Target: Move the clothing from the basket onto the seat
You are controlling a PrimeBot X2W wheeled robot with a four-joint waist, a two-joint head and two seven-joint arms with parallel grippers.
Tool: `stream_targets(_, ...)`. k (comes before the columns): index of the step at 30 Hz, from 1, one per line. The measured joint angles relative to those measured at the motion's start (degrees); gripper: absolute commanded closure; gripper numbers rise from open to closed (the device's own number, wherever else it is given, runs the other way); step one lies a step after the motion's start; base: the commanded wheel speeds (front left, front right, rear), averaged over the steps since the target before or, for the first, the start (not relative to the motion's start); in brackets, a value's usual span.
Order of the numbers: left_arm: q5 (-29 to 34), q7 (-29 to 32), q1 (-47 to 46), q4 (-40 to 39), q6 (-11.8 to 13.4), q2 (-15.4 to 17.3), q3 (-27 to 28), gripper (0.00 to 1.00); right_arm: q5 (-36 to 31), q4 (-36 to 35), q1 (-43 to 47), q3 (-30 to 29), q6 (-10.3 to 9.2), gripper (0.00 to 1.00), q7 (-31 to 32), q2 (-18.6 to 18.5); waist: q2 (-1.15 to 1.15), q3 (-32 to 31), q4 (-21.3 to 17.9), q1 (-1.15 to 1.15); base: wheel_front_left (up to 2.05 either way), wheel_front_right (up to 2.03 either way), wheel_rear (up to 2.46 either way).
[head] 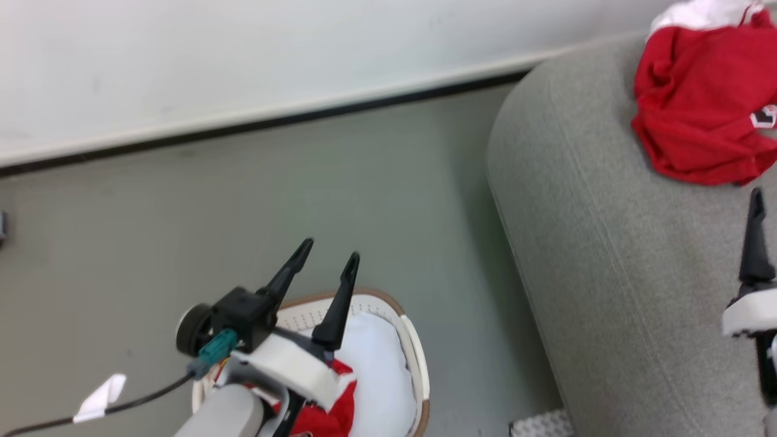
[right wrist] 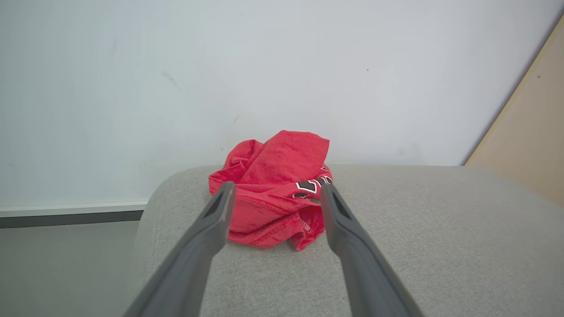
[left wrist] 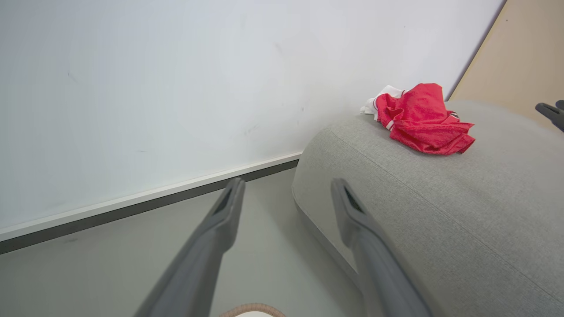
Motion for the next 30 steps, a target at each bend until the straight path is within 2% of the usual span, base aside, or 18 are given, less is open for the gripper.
stream_targets(9,-0.6,-2.2,9.1,2.0,2.8,-0.2,5.3,0.00,0.6,-7.6,11.2,8.6,-0.01,0.00,0.0,2.8,0.00,-9.2,3.2,-0.01,0.00,0.00,0.00)
stream_targets(16,3.1,-2.3,17.4,-0.1,3.7,-2.7,11.8,0.00,2.0,-9.2,18.9,12.3,0.00,0.00,0.0,4.6,0.00,-14.6,7.2,-0.01,0.00,0.00,0.00)
stream_targets(23,6.7,-2.3,23.7,-0.7,1.4,-5.6,17.9,0.00,3.2,-9.1,24.0,15.1,0.00,0.00,0.0,5.4,0.00,-18.1,10.9,0.00,0.00,0.00,0.00)
stream_targets(30,9.7,-2.3,26.4,0.3,-2.3,-8.6,22.1,0.00,5.8,-8.2,26.8,16.6,0.00,0.00,0.0,5.6,0.00,-19.7,11.8,0.00,0.00,0.00,0.00)
